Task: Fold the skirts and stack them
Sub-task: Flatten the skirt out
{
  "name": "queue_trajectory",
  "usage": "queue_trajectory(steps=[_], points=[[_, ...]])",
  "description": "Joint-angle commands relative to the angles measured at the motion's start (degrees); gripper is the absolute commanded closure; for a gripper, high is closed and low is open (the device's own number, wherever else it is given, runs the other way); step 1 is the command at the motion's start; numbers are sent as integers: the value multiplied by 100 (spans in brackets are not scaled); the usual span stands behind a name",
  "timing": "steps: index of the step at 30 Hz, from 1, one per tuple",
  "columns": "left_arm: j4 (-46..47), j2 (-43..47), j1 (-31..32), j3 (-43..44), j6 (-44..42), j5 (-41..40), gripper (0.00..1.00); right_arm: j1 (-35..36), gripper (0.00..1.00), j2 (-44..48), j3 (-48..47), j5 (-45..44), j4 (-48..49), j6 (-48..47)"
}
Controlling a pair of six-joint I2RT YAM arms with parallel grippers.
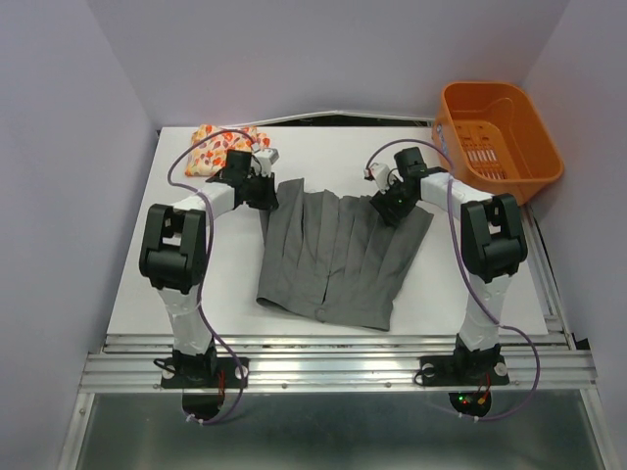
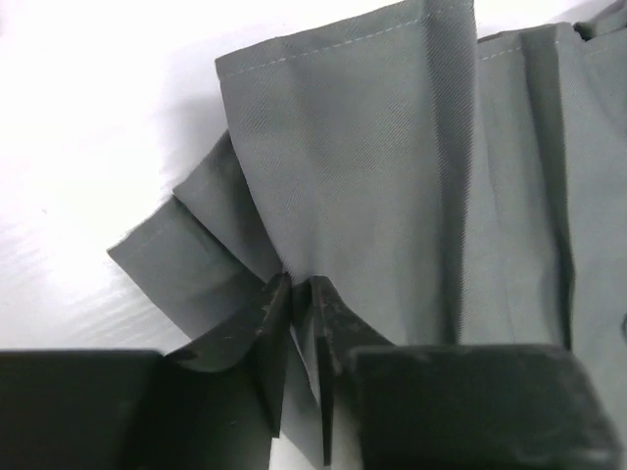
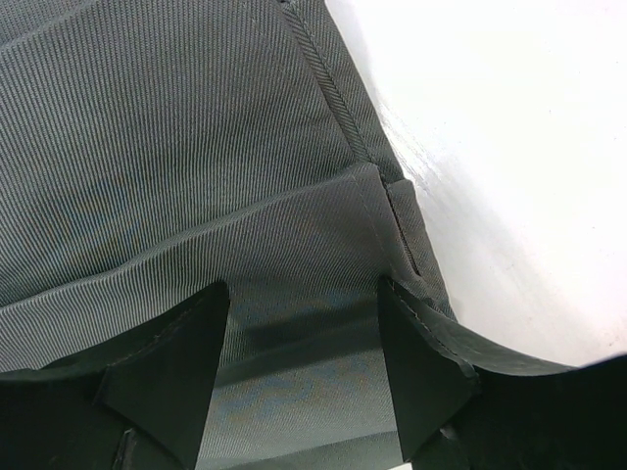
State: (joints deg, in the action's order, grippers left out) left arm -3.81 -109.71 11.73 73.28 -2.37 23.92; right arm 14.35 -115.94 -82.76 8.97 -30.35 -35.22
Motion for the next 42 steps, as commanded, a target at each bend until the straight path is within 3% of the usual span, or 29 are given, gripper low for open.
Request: queue_trajectory(steps=[1,3,11,14,18,26,30,34,36,37,39,41,42], points=[[65,397,-109,-58,79,358,88,24,33,-236,146,-326,108,-195],[-31,713,-240,-251,62,359,100,24,33,-184,216,-326,108,-257],[-698,2067,-821,-1148,-237,-273,100,24,36,-104,462,-458,134,-371],[-1067,1911,-839,-1211,-395,-774,100,24,36,-78,524,-467,108,-389],[-1139,953,-847,-939,-422,-1004,99,24,36,-43,551,-484,47,-424],[-1297,-821,-672,1011,-422,-934,92,24,48,71,796,-765,-349,-617],[-1622,-1429,-216,2127,-676,-977,92,24,56,282,1094,-809,-743,-652],[-1833,-2097,372,3770,-957,-1232,89,24,64,554,1315,-529,-1411,-766],[-2113,-2580,497,4542,-1098,-1276,80,24,66,686,1333,-240,-2023,-889],[-2524,-2938,584,5469,-1125,-1206,67,24,65,852,1289,145,-2271,-968],[-2869,-3135,620,6231,-1116,-1179,54,24,63,1090,1228,691,-3051,-1292],[-2714,-2952,620,6166,-1142,-1354,36,94,58,1371,1210,1305,-3450,-1521],[-2556,-2498,612,5877,-1169,-1451,17,173,46,1659,1192,1474,-3782,-1644]])
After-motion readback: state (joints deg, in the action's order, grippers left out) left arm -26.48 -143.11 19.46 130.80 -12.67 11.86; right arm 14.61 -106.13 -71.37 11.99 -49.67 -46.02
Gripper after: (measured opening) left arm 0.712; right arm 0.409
